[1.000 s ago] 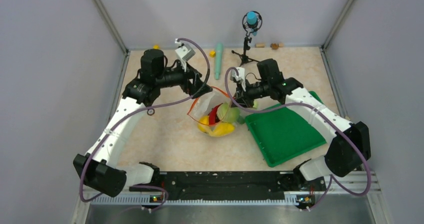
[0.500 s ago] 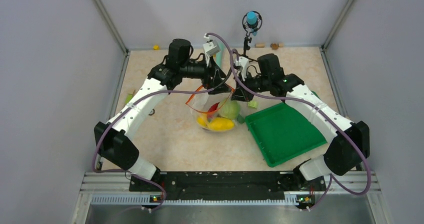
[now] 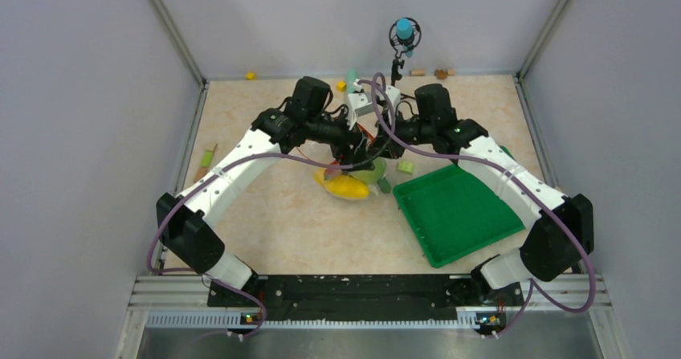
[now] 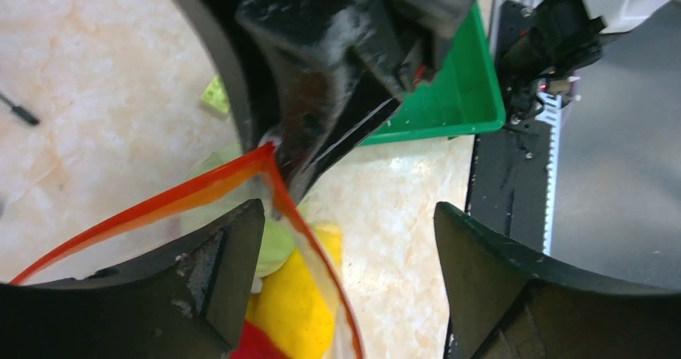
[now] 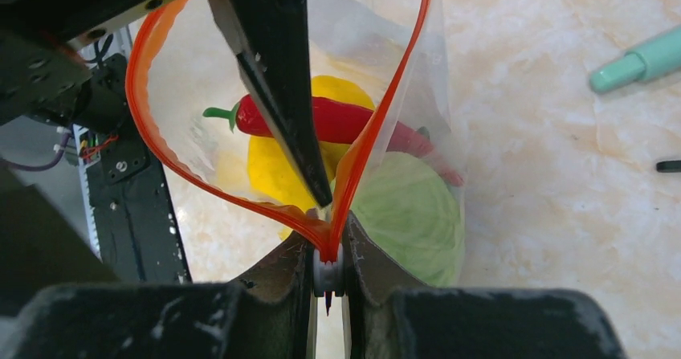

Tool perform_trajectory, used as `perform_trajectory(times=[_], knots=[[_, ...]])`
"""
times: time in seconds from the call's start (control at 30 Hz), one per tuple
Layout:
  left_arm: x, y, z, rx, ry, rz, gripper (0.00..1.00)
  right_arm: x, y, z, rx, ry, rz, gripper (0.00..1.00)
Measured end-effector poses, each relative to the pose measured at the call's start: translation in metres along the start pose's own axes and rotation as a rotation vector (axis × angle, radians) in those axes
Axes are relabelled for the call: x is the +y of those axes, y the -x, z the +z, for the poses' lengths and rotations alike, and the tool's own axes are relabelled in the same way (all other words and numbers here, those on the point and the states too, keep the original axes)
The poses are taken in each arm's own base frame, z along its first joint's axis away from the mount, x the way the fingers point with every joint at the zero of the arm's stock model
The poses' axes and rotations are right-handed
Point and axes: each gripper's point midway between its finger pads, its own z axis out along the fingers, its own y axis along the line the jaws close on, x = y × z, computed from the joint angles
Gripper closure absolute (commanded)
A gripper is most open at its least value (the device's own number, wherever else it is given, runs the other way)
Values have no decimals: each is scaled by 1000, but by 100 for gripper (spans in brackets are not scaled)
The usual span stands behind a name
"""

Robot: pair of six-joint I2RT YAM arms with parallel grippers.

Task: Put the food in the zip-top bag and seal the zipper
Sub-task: Adjust the zipper food storage bag at the center of the board.

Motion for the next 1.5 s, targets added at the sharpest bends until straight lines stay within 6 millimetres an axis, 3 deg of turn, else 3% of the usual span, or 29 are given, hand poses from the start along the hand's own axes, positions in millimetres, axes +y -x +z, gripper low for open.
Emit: perform_trajectory(times=[0.2,0.33,0.47,0.7,0.9,1.3,1.43,1.5], knots=[[16,-16,-6,75,100,14,100,3,-6,-4,-12,59,18,99],[23,-22,-8,100,137,21,100,8,-15,-11,-13,138,-17,92],[21,-27,-6,109,134,15,100,19,-25,-15,-6,226,-122,69],[14,-33,-8,69,146,-58,100,29,-40,-20,-77,239,-245,56],[7,-27,-12,-4,157,-115,100,22,-54,-16,-192,147,-295,55],[6,-22,-10,-38,160,-195,100,16,-23,-23,-424,38,-316,56],[6,-21,-10,-43,160,-201,100,16,-15,-26,-464,24,-320,63],[5,-21,-10,-44,160,-207,100,15,-11,-28,-481,17,-322,74]])
